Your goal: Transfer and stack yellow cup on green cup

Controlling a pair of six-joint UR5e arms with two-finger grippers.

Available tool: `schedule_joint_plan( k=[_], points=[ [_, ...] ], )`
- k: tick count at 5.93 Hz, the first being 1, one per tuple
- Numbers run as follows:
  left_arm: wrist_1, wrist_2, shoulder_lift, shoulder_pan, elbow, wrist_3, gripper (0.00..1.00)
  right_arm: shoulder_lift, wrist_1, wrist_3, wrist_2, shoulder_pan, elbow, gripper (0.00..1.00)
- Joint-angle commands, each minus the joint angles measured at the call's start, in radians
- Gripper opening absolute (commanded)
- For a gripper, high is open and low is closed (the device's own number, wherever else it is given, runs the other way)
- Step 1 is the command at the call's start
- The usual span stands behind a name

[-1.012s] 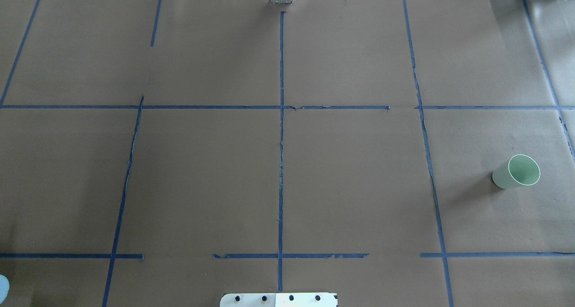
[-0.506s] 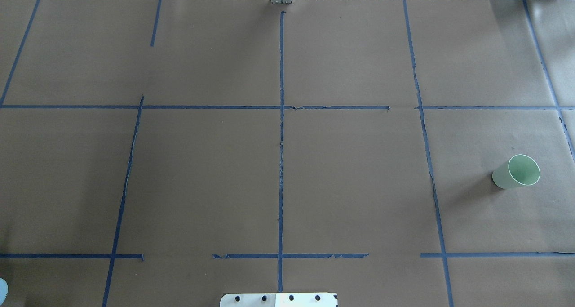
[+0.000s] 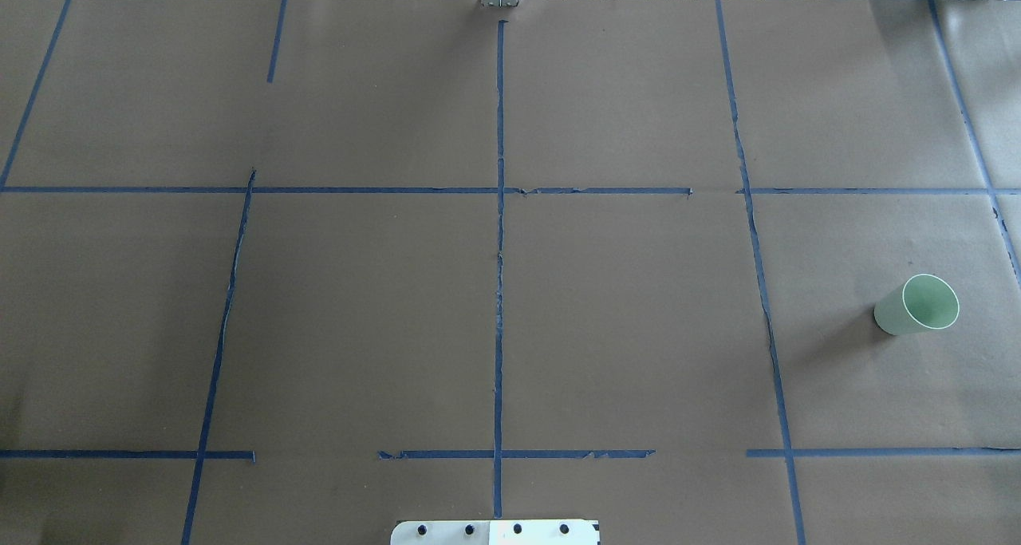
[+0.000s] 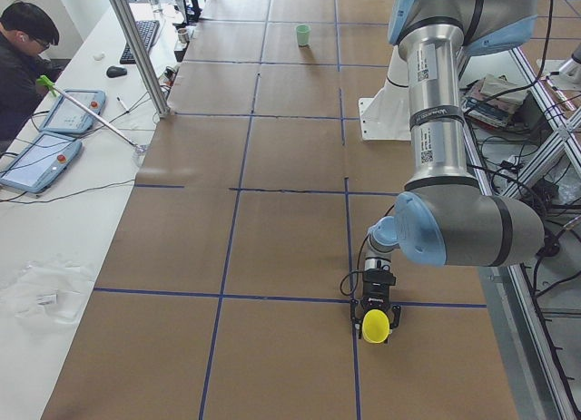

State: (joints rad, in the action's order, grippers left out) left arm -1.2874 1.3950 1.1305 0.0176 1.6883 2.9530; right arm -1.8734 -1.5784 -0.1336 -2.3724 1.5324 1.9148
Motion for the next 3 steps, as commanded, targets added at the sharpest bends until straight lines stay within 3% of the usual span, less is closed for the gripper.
schedule_joint_plan(
  k=[1, 3],
  points=[
    [-0.1, -0.103, -0.04, 0.052, -0.012, -0.133, 0.52, -0.004, 0.0, 0.0, -0.004, 0.0, -0.005, 1.0],
    [-0.231, -0.326, -0.029, 0.352, -0.016, -0.429, 0.52, -0.007, -0.003, 0.0, -0.004, 0.0, -0.008, 1.0]
  ],
)
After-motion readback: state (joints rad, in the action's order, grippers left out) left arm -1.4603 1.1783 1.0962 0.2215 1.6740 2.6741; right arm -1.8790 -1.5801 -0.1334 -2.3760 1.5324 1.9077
